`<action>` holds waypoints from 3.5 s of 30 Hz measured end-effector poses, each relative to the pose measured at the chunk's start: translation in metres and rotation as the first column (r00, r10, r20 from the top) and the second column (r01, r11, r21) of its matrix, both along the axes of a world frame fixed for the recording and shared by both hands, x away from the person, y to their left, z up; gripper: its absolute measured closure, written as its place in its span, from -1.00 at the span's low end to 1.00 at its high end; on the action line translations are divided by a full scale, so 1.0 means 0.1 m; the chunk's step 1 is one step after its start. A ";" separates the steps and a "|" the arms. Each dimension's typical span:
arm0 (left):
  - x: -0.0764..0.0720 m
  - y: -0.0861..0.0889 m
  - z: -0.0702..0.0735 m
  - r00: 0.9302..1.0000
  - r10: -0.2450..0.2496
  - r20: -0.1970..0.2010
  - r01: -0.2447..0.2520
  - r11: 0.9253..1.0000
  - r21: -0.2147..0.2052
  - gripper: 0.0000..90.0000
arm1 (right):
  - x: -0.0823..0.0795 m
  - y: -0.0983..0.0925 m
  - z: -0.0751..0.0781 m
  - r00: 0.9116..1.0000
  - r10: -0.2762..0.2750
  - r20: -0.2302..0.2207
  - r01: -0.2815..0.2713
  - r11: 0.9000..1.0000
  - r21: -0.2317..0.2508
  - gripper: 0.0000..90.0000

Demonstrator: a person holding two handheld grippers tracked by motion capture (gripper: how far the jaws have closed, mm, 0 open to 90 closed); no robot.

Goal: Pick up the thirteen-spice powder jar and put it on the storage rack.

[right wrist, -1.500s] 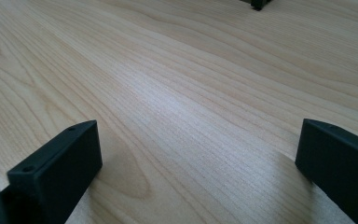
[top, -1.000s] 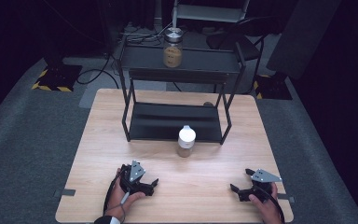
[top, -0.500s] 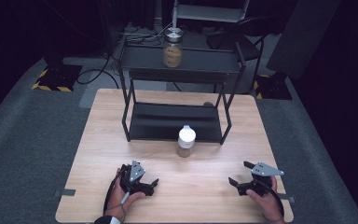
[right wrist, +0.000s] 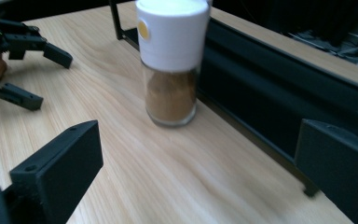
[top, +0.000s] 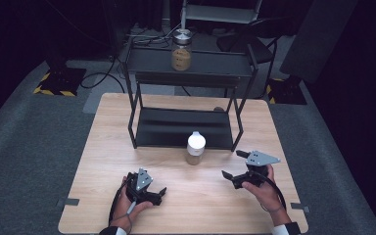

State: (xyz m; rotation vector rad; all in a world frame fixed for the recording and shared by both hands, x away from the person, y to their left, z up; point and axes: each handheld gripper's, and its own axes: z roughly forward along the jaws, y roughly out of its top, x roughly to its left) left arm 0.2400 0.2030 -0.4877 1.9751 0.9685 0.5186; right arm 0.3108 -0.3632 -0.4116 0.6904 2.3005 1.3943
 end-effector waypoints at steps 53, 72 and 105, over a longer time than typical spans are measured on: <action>0.00 0.00 0.00 1.000 0.003 -0.002 -0.003 1.000 -0.001 -0.99 | 0.95 0.97 -0.30 0.989 0.129 -0.068 -0.125 0.991 0.055 -0.52; 0.01 0.00 0.00 1.000 0.004 -0.001 -0.004 1.000 -0.001 -0.99 | 0.82 0.97 -0.47 0.998 0.054 -0.030 -0.049 0.990 0.130 -0.33; 0.01 0.00 0.00 1.000 0.002 -0.001 -0.002 1.000 0.000 -0.99 | 0.54 0.65 0.93 0.988 -0.093 0.125 0.071 0.982 0.174 -0.33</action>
